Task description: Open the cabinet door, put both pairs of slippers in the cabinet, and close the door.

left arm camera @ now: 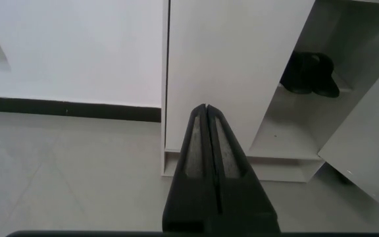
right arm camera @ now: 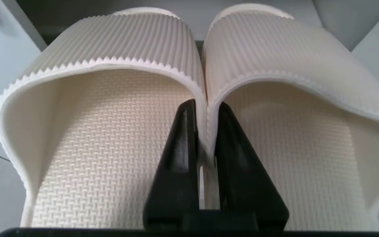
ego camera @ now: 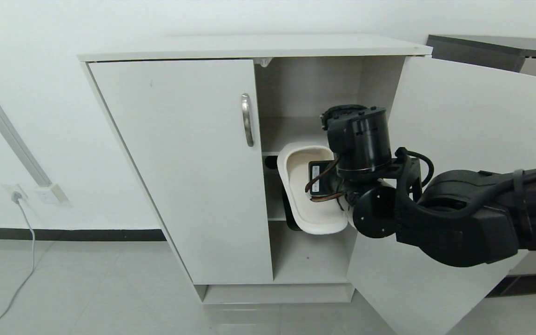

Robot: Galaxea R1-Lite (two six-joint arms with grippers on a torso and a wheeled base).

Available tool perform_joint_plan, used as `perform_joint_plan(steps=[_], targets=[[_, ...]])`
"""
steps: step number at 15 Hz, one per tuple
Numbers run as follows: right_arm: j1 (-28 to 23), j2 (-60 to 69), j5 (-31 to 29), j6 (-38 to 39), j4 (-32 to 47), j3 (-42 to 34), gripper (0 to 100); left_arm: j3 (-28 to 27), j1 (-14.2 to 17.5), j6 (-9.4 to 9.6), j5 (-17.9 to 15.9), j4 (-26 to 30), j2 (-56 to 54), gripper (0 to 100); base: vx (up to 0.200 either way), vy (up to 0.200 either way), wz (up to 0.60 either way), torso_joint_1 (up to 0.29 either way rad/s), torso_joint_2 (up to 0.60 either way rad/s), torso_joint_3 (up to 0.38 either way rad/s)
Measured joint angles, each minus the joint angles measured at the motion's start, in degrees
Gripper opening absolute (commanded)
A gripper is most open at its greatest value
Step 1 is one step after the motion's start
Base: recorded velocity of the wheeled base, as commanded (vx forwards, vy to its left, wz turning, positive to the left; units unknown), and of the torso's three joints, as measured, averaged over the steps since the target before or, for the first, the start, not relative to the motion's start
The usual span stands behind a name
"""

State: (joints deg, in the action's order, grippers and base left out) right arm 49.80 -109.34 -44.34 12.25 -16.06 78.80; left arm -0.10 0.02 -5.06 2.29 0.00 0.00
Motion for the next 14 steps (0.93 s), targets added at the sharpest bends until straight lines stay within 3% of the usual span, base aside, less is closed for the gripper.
perform_joint_plan(steps=[1, 13, 14], targets=[[0.0, -0.3, 0.1, 0.0, -0.6, -0.1, 0, 0.0, 0.0, -0.02, 0.0, 0.0, 0.0, 0, 0.000, 0.000, 0.00, 0.000, 0.00, 0.000], [-0.7, -0.9, 0.0, -0.4, -0.9, -0.3, 0, 0.0, 0.0, -0.02, 0.0, 0.0, 0.0, 0, 0.200, 0.000, 0.00, 0.003, 0.00, 0.002], [-0.6, -0.9, 0.0, -0.4, -0.9, -0.3, 0, 0.0, 0.0, -0.02, 0.0, 0.0, 0.0, 0, 0.000, 0.000, 0.00, 0.000, 0.00, 0.000]])
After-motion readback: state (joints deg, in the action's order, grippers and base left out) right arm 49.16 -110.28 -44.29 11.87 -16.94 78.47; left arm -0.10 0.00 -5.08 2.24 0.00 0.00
